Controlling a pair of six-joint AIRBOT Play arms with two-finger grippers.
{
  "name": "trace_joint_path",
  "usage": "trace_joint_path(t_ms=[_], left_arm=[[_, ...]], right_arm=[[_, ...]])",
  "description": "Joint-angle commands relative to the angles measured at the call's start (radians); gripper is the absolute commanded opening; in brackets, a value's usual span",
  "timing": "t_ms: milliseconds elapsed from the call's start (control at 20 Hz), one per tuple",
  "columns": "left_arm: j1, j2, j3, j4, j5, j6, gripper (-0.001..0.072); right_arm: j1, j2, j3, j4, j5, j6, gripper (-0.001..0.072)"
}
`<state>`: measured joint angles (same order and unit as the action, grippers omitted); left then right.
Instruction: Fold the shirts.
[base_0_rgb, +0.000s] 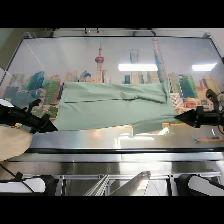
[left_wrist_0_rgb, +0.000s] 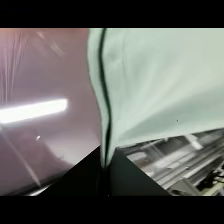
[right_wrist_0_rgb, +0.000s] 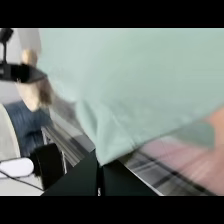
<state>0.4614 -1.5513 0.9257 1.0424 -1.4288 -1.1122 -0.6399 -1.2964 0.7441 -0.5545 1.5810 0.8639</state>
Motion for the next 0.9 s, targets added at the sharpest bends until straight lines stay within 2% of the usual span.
trace_joint_path(t_ms=[0, 150, 250, 500, 700, 850], left_arm=[[0.121, 0.059, 0.001, -0.081, -0.053, 0.013, 0.0022], [0.157, 0.096, 0.002, -0.24, -0.083, 0.063, 0.0022], [0.137, 0.108, 0.002, -0.282, -0.086, 0.072, 0.0022], [0.02, 0.046, 0.101, -0.38, -0.1, 0.071, 0.0022], [-0.084, -0.08, 0.332, -0.407, -0.088, 0.016, 0.0022], [-0.118, -0.206, 0.491, -0.406, -0.084, -0.038, 0.0021]], right_arm=[[-0.062, 0.016, 0.039, 0.035, 0.024, 0.023, 0.0024], [-0.045, 0.016, 0.039, 0.071, 0.021, 0.007, 0.0024], [-0.032, 0.016, 0.039, 0.108, -0.002, -0.004, 0.0024], [0.043, 0.002, 0.04, 0.153, -0.187, -0.026, 0.0024], [0.108, -0.053, 0.049, 0.203, -0.374, -0.069, 0.0024], [0.122, -0.131, 0.095, 0.225, -0.449, -0.08, 0.0024]])
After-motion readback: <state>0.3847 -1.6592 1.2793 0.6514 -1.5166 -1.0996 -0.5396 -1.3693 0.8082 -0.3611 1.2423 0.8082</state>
